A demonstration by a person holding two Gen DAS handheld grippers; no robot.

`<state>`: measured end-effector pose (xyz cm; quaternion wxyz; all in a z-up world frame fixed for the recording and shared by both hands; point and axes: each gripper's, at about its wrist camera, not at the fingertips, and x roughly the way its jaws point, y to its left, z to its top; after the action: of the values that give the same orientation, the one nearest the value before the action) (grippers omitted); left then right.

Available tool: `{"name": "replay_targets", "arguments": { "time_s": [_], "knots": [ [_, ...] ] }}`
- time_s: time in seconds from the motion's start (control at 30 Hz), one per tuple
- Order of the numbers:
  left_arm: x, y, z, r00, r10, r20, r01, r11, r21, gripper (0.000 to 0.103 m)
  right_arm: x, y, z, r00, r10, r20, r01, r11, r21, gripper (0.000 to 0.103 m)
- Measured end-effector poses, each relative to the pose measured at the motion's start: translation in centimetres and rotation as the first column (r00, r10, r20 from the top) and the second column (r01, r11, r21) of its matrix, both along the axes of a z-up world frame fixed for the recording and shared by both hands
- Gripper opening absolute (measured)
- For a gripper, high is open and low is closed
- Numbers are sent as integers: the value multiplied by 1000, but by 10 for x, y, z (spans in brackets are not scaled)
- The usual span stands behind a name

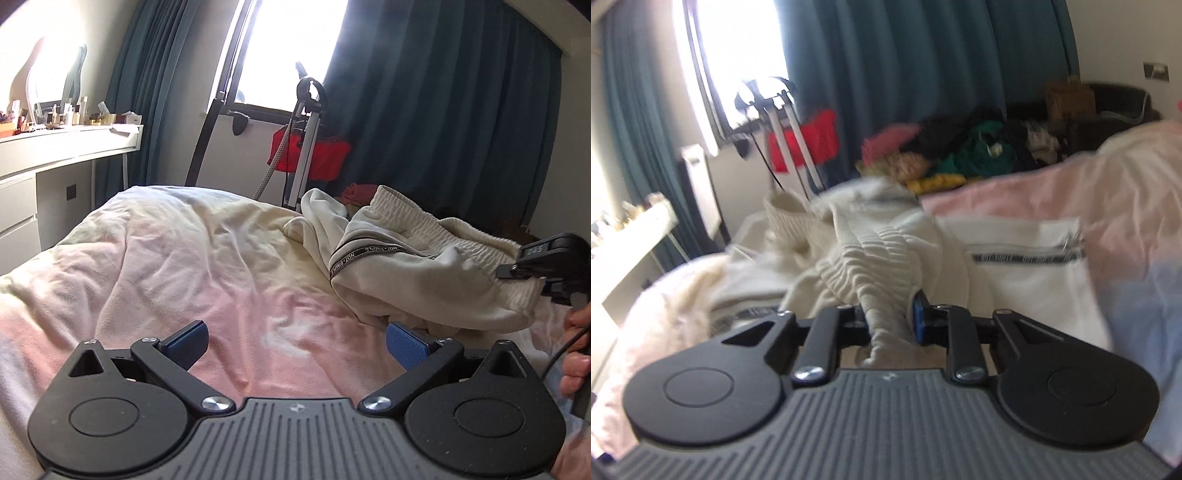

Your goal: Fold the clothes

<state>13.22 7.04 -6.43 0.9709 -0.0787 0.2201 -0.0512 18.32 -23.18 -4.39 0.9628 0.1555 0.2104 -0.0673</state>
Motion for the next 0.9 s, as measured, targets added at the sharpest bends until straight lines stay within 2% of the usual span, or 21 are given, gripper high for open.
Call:
{"name": "replay_targets", "arguments": {
  "time_s": [0.17, 0.27, 0.37, 0.53, 0.7, 0.77, 0.83, 0.87, 0.9],
  "knots": [
    [-17, -8, 13, 999, -2, 44, 0, 999, 36, 103, -78, -6, 44, 992, 83, 97, -81, 996, -21, 23],
    [-30, -10, 22, 998, -25, 65, 24, 1000, 19, 103, -129, -10, 56, 983, 125, 133, -127, 992, 3, 23],
    [-47, -11, 30, 996, -56, 62, 58, 998, -19, 103, -175, -19, 53, 977, 166, 130, -175, 983, 60, 23],
    [-78, -16, 35, 993, -114, 27, 115, 990, -84, 103, -216, -29, 19, 978, 206, 41, -209, 973, 101, 23],
    [-84, -32, 26, 987, -159, -27, 156, 984, -81, 103, -215, -44, -12, 981, 169, -94, -149, 971, 185, 25],
    [-83, -43, 22, 984, -173, -40, 170, 984, -52, 103, -211, -48, -14, 983, 134, -127, -107, 975, 196, 30],
    [-83, -53, 17, 981, -186, -46, 185, 982, -24, 103, -211, -51, -14, 984, 118, -132, -92, 977, 190, 38],
    [-84, -57, 15, 980, -193, -49, 193, 981, -11, 103, -215, -53, -13, 988, 104, -118, -82, 981, 175, 45],
    [-84, -62, 13, 978, -200, -52, 201, 980, 3, 103, -219, -52, -9, 992, 84, -96, -69, 986, 149, 57]
  ]
}}
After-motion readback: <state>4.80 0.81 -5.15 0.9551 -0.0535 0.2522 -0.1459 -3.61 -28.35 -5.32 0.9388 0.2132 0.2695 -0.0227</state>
